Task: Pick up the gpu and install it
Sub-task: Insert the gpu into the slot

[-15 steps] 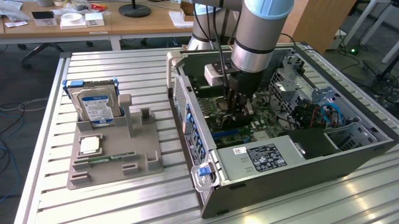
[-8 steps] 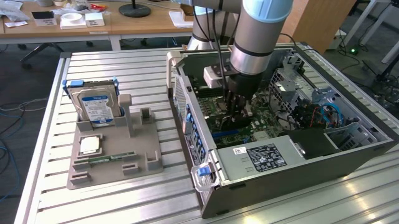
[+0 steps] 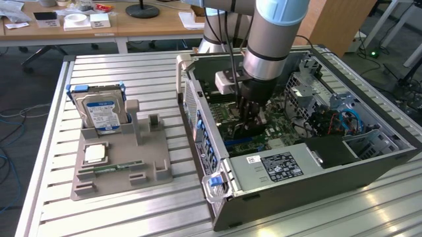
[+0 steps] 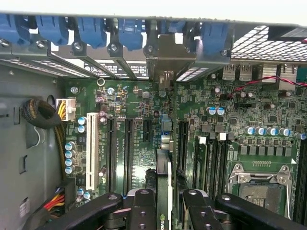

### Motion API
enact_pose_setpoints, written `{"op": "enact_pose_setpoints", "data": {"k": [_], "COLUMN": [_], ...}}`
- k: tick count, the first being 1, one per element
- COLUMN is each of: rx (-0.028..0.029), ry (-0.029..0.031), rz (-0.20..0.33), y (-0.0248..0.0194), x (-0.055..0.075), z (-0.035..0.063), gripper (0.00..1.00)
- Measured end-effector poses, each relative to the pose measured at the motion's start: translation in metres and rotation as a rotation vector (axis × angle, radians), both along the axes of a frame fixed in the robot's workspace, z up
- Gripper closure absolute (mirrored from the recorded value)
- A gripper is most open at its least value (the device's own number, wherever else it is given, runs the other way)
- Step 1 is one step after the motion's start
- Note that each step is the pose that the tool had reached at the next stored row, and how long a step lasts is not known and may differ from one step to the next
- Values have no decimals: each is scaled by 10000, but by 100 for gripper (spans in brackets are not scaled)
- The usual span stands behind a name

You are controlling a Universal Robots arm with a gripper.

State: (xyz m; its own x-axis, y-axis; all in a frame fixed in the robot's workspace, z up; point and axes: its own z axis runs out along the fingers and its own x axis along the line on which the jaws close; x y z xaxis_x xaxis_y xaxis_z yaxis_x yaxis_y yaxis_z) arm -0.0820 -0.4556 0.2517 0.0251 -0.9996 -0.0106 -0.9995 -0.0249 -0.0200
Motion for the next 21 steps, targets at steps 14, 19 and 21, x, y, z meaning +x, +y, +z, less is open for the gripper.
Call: {"op": "enact_pose_setpoints", "data": {"k": [14, 19, 21], "rx": [-5, -4, -1], "ry": [2, 1, -1], "rz": [0, -1, 0], "y": [-12, -12, -12], "x": [-2, -2, -1], "z": [-25, -38, -39], "gripper": [74, 74, 74]}}
